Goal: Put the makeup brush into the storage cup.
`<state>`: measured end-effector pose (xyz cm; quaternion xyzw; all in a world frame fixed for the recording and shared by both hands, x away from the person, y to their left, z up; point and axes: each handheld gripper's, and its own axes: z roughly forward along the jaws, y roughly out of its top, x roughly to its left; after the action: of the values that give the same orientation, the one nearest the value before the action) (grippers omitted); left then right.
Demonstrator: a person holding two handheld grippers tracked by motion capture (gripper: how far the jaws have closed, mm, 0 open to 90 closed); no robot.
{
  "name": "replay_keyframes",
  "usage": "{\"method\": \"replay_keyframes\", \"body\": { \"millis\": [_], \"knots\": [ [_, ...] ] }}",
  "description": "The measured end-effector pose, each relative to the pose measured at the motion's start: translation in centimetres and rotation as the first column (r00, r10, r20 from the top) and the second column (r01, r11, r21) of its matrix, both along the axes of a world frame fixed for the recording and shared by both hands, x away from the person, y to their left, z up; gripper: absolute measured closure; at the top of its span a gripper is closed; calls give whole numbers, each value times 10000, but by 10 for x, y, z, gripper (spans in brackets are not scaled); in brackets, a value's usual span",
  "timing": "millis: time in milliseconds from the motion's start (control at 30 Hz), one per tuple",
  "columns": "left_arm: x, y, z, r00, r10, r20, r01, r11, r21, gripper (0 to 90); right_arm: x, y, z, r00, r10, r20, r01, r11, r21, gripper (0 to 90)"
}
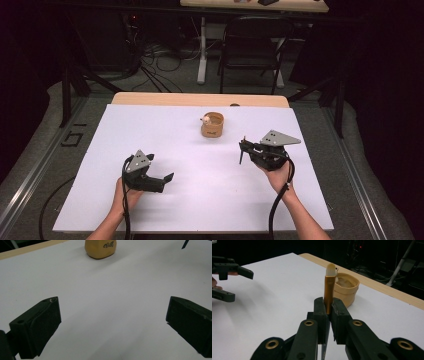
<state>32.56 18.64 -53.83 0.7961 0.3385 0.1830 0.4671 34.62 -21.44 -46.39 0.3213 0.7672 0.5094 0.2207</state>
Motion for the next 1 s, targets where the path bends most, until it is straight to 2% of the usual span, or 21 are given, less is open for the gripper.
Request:
{"method": "replay_keyframes", "body": {
  "millis": [267,367,600,1000],
  "knots": [
    [1,0,-1,10000,-33,56,32,9999,168,0,7,0,5,9999,-96,97,96,9999,-45,839],
    [1,-1,-1,9998,-163,79,162,9998,137,0,11,-1,5,9998,-177,51,178,9998,-64,839],
    [0,0,-1,9998,-79,197,78,10000,44,0,18,0,7,9997,-232,-13,232,9997,-68,840],
    [2,-2,-2,9998,-138,142,137,9998,111,0,28,4,13,9995,-327,-51,326,9993,-155,839]
  ]
}}
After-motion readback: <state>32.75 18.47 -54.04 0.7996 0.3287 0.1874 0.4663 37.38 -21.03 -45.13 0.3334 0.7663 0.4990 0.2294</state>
